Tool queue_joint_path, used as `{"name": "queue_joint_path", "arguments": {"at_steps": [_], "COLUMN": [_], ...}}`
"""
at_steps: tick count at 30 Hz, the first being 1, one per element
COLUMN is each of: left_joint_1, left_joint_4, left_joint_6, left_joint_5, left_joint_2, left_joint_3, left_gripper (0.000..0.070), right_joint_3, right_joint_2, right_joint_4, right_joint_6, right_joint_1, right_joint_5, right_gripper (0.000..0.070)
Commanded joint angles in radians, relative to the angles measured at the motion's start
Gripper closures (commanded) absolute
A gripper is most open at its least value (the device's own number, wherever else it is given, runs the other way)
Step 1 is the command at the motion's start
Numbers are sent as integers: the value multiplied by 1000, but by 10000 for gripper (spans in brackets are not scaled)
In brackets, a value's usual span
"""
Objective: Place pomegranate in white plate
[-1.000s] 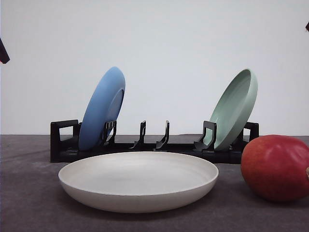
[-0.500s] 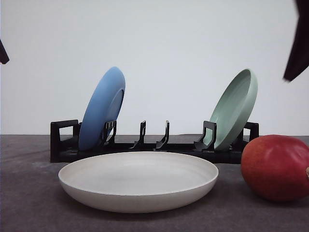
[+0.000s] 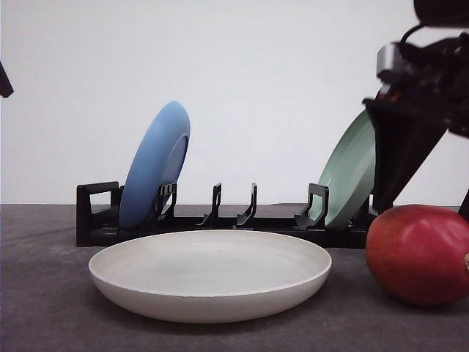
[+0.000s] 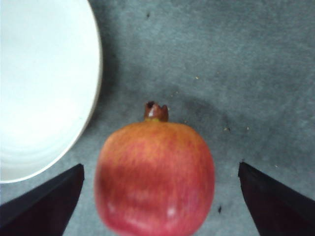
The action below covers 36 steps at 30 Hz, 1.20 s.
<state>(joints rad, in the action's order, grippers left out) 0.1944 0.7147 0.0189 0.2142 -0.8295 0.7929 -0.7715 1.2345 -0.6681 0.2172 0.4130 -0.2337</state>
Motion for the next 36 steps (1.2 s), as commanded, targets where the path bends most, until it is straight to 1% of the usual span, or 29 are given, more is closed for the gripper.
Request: {"name": "queue_joint_path", "arguments": {"at_steps": [1, 9, 13, 17, 22, 26, 30, 33, 36], "left_joint_1": [2, 2, 2, 2, 2, 2, 2, 2, 2], "left_joint_4": [-4, -4, -4, -4, -4, -4, -4, -4, -4], "left_joint_6": [-4, -4, -4, -4, -5, -4, -4, -4, -4], "left_joint_5": [5, 5, 5, 5, 5, 5, 5, 5, 5], "left_joint_2": [-6, -6, -6, -6, -6, -6, -6, -6, -6], "left_joint_3": [14, 14, 14, 14, 14, 14, 14, 14, 14], "left_gripper": [387, 387, 387, 387, 387, 387, 387, 387, 388], "right_joint_3": [-16, -16, -16, -16, -21, -75, -157, -212, -237], "right_joint_2": [30, 90, 99, 99, 99, 99, 99, 99, 99], "right_joint_4": [11, 29, 29, 20, 0, -62, -108, -100, -48], "right_joint_6": [3, 4, 9, 20, 19, -3, -40, -63, -75], "right_joint_1": [12, 47, 62, 69, 69, 69, 73, 97, 130], "right_joint_5": [3, 6, 8, 23, 49, 81, 76, 74, 73], "right_gripper": [61, 63, 100, 173, 180, 180, 180, 180, 180]}}
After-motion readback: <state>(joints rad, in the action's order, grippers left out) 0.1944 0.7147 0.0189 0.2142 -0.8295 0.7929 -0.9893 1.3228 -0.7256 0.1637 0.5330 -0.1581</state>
